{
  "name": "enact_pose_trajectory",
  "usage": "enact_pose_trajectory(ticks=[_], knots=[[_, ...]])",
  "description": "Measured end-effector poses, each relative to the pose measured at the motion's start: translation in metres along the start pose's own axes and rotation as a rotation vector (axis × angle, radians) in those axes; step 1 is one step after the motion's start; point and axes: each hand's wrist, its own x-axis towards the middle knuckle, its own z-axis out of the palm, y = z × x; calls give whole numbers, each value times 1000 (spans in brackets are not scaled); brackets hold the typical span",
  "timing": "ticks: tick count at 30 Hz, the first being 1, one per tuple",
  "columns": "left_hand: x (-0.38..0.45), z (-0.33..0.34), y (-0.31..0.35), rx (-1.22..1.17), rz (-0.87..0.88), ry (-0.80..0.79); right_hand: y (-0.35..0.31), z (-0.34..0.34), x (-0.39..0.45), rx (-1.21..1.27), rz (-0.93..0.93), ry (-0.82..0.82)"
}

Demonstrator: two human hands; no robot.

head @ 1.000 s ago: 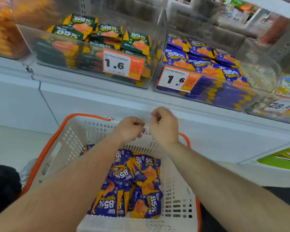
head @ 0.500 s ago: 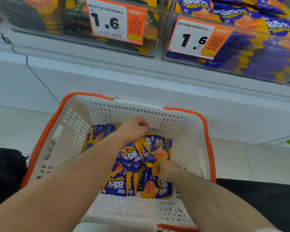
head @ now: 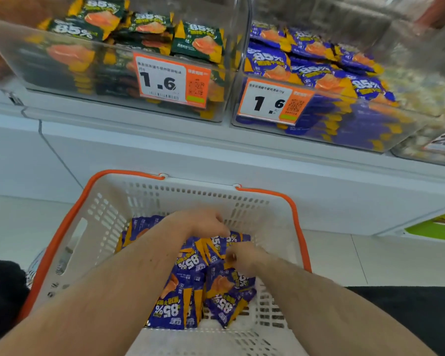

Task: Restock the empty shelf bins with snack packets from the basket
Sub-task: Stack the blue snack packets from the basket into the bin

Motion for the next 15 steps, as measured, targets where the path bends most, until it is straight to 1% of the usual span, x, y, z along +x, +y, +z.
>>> enact_pose_trajectory(ticks=[1, 2, 5, 7, 9, 10, 11, 12, 14, 15], knots=[[-4, -1, 2, 125, -18, -46, -2, -19, -7, 22, -13, 54], [-6, -1, 2, 202, -37, -71, -4, -38, -14, 25, -31, 103], [-12, -6, 6, 277, -19, -48, -13, -97, -42, -49, -122, 224], [-23, -15, 16, 257, 45, -5, -20, -132, -66, -71, -181, 278], [-34, -25, 28, 148, 120, 54, -25, -162, -92, -36, -206, 341], [-41, -30, 35, 93, 148, 94, -27, -174, -104, -26, -216, 399], [-46, -35, 40, 54, 186, 148, -28, -182, -115, -21, -229, 494], [-52, -40, 45, 6, 223, 200, -28, -188, -124, -22, -260, 667], [-63, -48, 53, -172, 287, 260, -24, -193, -137, -34, -302, 1163], [-67, -51, 57, -266, 323, 280, -23, -193, -145, -2, -305, 1398]])
